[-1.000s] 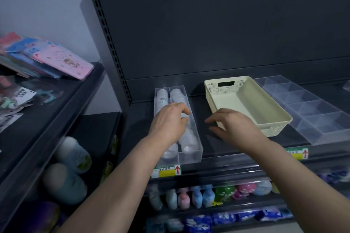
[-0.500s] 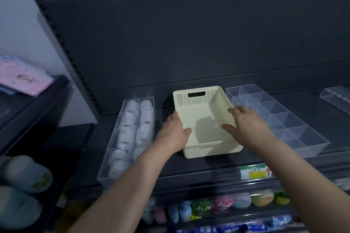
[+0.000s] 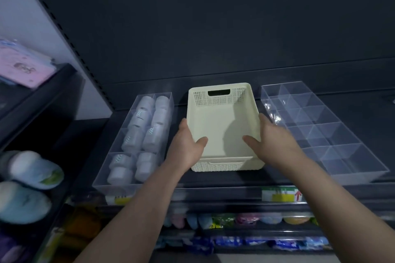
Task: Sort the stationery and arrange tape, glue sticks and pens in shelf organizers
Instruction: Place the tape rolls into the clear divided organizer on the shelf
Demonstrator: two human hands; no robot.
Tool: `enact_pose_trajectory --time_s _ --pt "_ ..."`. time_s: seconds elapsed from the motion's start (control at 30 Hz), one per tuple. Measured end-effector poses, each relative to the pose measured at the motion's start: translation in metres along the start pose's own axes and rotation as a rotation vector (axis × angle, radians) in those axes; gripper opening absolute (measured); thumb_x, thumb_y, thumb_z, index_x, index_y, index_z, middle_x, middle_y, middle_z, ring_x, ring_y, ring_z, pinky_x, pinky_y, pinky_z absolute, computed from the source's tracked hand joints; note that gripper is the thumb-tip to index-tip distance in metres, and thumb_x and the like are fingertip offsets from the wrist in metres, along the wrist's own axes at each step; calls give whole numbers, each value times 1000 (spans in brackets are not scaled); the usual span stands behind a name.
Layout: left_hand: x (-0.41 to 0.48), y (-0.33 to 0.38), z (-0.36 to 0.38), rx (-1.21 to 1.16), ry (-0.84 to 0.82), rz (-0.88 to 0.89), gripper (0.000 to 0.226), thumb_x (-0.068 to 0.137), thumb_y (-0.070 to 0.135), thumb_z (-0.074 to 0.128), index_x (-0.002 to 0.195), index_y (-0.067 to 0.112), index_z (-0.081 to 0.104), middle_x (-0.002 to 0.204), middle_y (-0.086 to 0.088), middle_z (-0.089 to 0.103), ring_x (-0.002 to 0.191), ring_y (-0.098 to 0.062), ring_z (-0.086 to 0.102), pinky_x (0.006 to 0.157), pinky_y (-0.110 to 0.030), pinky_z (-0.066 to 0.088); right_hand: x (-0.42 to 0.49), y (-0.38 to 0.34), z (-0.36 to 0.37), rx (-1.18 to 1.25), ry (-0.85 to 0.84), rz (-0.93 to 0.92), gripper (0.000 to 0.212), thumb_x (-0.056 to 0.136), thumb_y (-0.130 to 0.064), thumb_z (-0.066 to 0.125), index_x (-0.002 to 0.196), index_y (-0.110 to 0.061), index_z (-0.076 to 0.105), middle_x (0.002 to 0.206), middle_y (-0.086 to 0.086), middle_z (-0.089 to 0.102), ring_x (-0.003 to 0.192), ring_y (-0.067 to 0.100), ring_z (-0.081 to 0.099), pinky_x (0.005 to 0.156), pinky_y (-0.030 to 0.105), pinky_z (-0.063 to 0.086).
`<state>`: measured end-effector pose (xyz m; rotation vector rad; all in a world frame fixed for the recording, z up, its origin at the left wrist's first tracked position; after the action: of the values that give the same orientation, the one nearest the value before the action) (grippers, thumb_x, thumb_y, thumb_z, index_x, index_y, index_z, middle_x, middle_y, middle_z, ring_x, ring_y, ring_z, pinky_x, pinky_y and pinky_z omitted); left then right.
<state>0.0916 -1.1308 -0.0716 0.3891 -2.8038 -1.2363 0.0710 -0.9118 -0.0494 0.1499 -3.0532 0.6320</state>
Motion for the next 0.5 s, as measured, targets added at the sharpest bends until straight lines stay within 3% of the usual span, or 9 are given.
enact_pose_trajectory --time_s 0.23,0.37,0.5 --pt "-7 39 -24 -123 52 188 56 80 26 67 129 21 40 113 8 62 101 -16 60 88 -36 51 -29 -5 -56 72 266 28 55 88 -40 58 132 -16 36 86 4 56 69 21 41 49 30 25" --pt "-20 92 -11 -111 2 313 53 79 29 65 126 24 40 99 16 55 89 -14 56 73 -28 45 -63 23 -95 47 357 99 57 88 -39 58 135 -14 36 99 9 64 82 30 57 58 31 33" --pt "-46 149 35 -102 -160 395 47 81 29 64 122 26 42 95 18 54 93 -17 58 78 -35 51 -111 78 -128 10 412 246 61 88 -41 57 137 -11 35 106 11 64 92 33 59 62 32 35"
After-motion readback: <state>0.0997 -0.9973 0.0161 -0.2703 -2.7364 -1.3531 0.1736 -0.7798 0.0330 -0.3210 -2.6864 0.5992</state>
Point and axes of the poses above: each hand's wrist, its own x-axis towards the middle knuckle, its own z-axis out of the palm, y = z × x, the point moved 8 cm from there along x, towards the middle knuckle
